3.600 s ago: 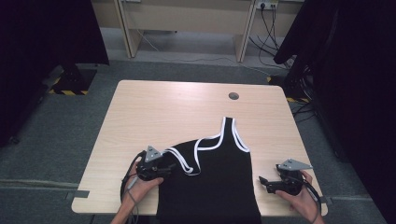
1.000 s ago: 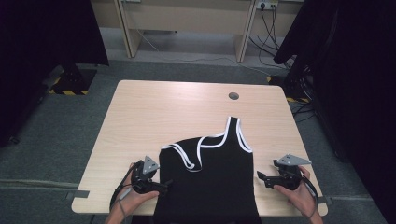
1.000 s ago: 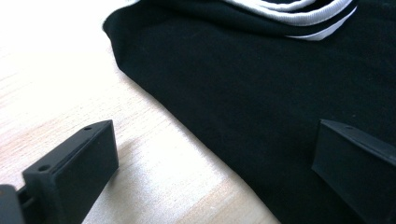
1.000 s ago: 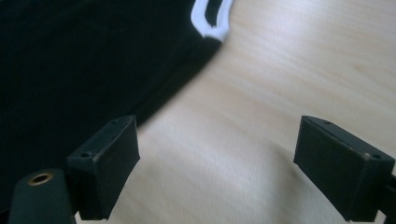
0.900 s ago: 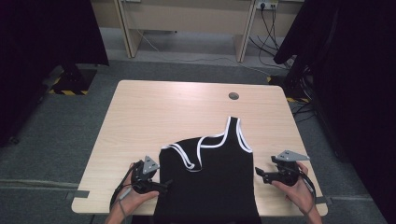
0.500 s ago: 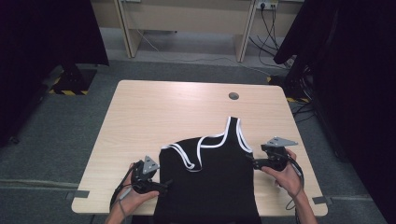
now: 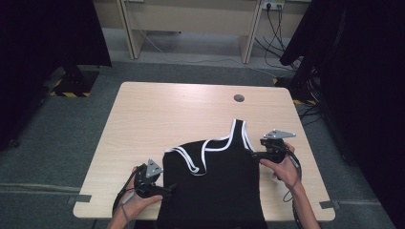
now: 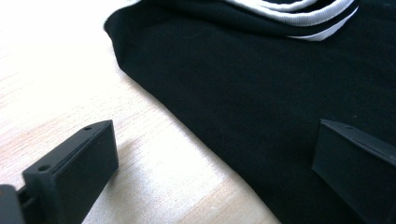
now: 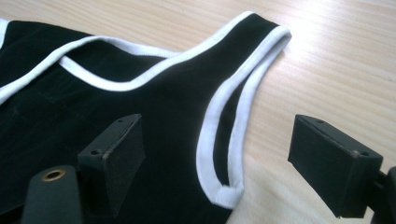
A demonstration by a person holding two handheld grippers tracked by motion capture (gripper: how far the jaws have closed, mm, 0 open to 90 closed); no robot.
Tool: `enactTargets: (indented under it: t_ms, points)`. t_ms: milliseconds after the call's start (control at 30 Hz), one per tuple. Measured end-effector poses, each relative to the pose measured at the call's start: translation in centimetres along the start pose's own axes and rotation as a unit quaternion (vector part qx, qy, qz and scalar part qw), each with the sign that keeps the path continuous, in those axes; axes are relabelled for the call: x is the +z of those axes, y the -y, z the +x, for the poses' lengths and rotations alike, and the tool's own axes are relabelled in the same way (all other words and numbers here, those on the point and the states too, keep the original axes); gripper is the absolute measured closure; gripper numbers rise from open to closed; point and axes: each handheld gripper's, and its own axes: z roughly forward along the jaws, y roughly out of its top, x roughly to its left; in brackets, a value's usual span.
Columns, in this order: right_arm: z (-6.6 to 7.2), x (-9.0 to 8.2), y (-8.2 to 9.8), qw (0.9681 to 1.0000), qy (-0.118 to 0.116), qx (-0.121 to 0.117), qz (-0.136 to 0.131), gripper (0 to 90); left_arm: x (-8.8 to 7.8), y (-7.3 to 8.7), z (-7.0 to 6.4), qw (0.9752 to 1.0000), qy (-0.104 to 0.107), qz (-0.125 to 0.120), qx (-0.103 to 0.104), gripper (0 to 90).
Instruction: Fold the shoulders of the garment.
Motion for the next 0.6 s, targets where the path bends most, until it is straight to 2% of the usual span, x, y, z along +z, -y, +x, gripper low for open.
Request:
enactTargets:
  t_ms: [600]
  points:
    - [-1.1,2.9,-1.7,0.9998,0.002,0.012,0.013,20.9,0.0,0.0,0.0,1.0,-0.001,-0.001,-0.002,0.0]
